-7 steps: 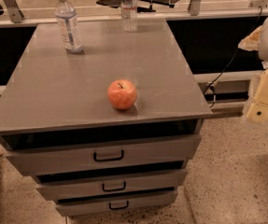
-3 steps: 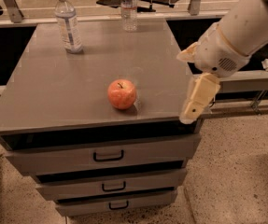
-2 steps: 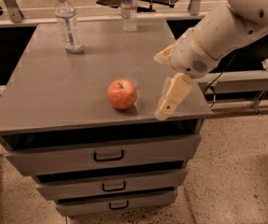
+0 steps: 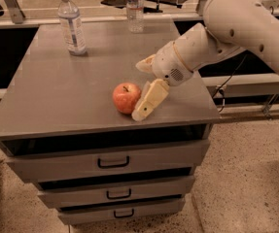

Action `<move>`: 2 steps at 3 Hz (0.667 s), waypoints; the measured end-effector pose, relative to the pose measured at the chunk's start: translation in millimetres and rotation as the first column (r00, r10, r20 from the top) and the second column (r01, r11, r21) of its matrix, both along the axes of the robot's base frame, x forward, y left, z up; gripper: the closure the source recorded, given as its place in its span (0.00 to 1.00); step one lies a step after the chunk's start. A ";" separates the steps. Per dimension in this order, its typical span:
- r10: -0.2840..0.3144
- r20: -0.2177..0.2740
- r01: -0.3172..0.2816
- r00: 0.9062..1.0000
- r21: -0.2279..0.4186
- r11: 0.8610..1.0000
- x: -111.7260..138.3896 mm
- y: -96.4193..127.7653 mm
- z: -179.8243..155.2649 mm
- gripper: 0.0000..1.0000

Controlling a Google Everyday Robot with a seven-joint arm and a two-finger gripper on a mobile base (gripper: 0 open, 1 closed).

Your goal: Pick apple

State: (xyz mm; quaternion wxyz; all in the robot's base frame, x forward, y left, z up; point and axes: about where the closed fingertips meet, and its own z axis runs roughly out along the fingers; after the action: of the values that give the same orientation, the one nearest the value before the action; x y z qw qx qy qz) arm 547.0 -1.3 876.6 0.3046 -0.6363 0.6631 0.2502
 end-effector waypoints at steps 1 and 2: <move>-0.001 -0.076 0.005 0.997 0.051 0.999 7.2 16.4 -17.4 0.00; 0.009 -0.125 0.001 0.992 0.077 0.997 5.9 25.0 -28.7 0.15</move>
Offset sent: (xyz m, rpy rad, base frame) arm 0.0050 0.0313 -0.0419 0.1110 0.1863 0.0059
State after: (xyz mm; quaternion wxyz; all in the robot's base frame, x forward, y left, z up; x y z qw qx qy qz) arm 552.9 23.6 847.9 0.2863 -0.6083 0.6696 0.3157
